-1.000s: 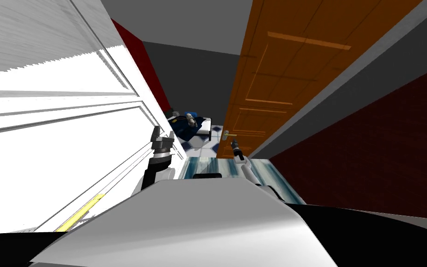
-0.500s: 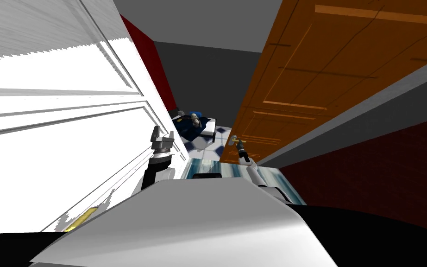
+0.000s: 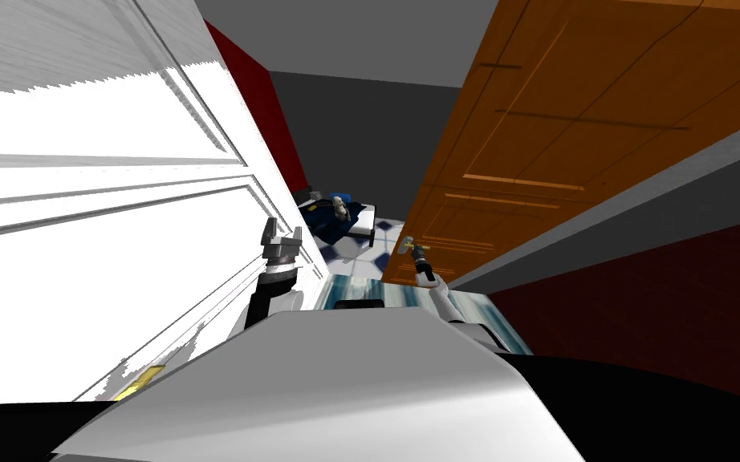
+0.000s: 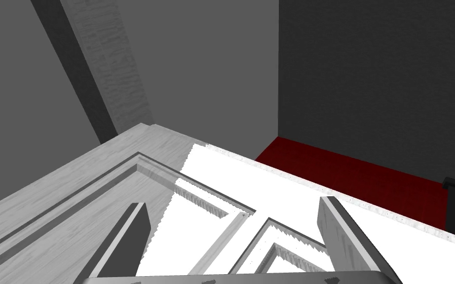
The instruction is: Pull the door open
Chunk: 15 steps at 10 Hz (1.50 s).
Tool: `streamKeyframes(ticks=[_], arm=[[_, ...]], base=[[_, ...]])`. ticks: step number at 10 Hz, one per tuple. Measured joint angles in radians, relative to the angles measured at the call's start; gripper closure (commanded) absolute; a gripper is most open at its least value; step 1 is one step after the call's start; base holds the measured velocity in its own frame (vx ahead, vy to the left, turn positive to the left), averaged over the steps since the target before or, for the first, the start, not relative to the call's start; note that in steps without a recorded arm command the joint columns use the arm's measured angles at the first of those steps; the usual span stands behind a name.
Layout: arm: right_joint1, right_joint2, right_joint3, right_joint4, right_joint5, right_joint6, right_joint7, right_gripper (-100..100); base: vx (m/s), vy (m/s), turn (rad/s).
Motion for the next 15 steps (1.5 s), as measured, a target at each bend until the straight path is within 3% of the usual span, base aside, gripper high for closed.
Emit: streamKeyframes(ticks=[3,6,12,13,15], arm=[[0.002,0.001,0.001,0.001,0.001,0.001,0.001,100],[0.014,-0.028,0.021,-0.011,0.001,-0.017,-0.029,100],[0.082,-0.1,0.095,-0.062,0.007,-0.054,-0.119,100],[0.086,-0.098,0.101,-0.06,0.008,-0.055,-0.121,100],[0.105,-0.124,0.117,-0.073,0.008,-0.077,-0.142,100]], base=[[-0.032,-0.014,0.038],[-0.172,-0.074,0.126],[-0.211,-0.082,0.128],[-0.146,-0.045,0.106],[-0.221,-0.078,0.118]])
